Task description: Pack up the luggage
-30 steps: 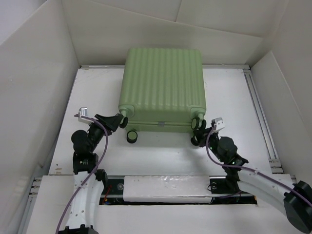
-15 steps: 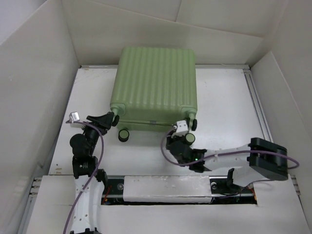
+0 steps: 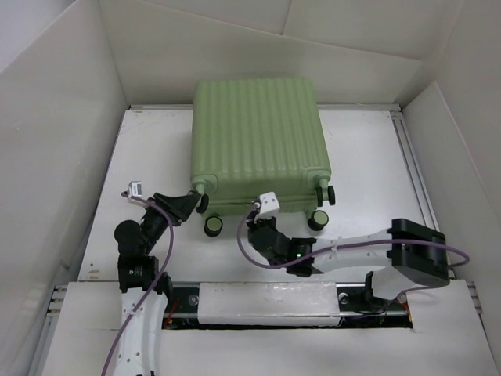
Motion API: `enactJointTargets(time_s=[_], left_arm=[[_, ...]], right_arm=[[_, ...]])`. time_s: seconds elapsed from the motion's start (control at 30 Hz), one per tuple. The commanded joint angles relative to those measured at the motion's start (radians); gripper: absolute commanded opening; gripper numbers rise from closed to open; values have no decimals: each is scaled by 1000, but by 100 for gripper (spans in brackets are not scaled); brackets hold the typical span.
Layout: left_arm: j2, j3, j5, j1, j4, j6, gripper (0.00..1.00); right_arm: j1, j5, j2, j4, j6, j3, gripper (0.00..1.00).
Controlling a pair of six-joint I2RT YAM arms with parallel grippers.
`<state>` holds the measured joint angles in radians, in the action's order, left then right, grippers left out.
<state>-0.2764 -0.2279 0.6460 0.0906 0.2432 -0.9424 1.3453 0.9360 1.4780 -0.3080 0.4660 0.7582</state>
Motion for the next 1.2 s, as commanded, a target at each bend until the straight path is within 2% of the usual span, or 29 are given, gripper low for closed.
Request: enactJointTargets(time_s=[0.0,0.03,0.07,0.1,0.17,0.23,0.4,0.5,0.6,0.77,0.8,0.83,0.87,0.9,0.93,1.0,1.03,1.1,1.13,1.17], left_arm=[[34,-18,147,-29,169,-64,0],[43,-18,156,-29,169,-64,0],[43,-18,165,-29,169,-64,0],[52,-27,165,-29,169,-64,0],[62,-27,193,-29,169,-73,0],[62,-39,204,-29,145,-62,0],[80,-70,238,-29,125,-73,0],[92,-70,247,-29,125,-87,0],[103,-70,247,-29,97,-87,0],[103,-36,247,-29,106,-97,0],[112,-36,256,-29,107,-98,0],[112,-36,256,-29,107,-98,0],[112,-36,256,-29,116,-98,0],[112,-36,256,-29,128,-98,0],[112,-36,256,-29,128,-98,0],[89,-45,227,-29,128,-49,0],[71,-45,216,-29,128,-39,0],[42,-36,196,-29,149,-30,0],[-1,-36,184,-29,162,-18,2],[-23,-36,184,-29,183,-18,9]], right_arm=[[15,-363,150,-357,-92,94,0],[15,-425,201,-397,-92,122,0],[15,-548,250,-439,-92,186,0],[15,-609,342,-513,-92,222,0],[44,-692,407,-549,-92,288,0],[54,-706,441,-560,-101,345,0],[23,-801,464,-638,-101,354,0],[-4,-801,521,-701,-64,380,0],[-26,-746,556,-865,-2,368,0],[-37,-652,529,-964,33,313,0],[-37,-623,483,-904,33,293,0],[-37,-597,451,-849,33,274,7],[-14,-562,415,-785,33,235,16],[0,-534,340,-640,22,213,30],[18,-493,300,-561,22,190,37],[69,-363,222,-412,22,118,45],[81,-320,141,-263,57,93,50],[81,-261,58,-150,141,47,56],[81,-244,16,-88,161,33,58],[81,-224,-54,35,186,33,63]])
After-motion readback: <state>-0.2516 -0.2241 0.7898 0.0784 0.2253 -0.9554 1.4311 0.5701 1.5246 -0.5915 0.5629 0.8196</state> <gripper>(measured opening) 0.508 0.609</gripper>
